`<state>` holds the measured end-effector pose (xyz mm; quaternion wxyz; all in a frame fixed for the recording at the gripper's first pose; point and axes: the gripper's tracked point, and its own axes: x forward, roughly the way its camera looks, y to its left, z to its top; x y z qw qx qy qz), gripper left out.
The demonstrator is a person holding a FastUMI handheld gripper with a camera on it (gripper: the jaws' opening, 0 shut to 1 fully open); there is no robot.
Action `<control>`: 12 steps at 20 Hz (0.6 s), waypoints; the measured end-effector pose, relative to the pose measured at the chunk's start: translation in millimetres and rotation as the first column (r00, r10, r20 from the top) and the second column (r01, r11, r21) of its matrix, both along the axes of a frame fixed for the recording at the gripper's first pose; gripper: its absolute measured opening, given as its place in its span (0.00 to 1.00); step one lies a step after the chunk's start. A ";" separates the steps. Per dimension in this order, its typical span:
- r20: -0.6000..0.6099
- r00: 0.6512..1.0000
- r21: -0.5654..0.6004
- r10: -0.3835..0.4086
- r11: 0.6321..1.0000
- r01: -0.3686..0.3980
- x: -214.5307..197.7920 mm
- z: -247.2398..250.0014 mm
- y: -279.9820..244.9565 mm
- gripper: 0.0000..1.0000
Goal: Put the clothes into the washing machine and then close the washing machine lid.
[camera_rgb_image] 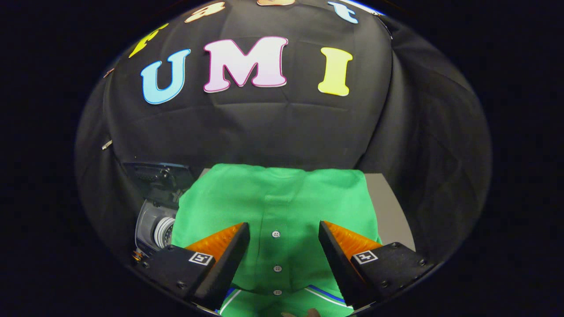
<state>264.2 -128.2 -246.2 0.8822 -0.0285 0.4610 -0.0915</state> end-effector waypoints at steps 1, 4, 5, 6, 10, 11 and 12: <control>-0.017 1.000 0.008 -0.005 1.000 0.005 -0.8 -4.4 -1.5 0.99; -0.060 0.998 0.016 -0.017 1.000 0.018 0.2 -11.5 -3.0 0.99; -0.070 0.997 0.025 -0.020 0.999 0.022 2.5 -12.4 -3.1 0.99; -0.087 0.996 0.030 -0.022 0.999 0.025 3.1 -14.3 -3.8 0.99; -0.131 0.991 0.028 0.013 1.000 -0.009 7.1 -20.7 -0.7 0.98; -0.128 0.991 0.040 0.036 0.999 -0.031 6.6 -19.3 2.3 0.83; -0.124 0.991 0.053 0.057 0.997 -0.051 7.0 -18.9 6.1 0.68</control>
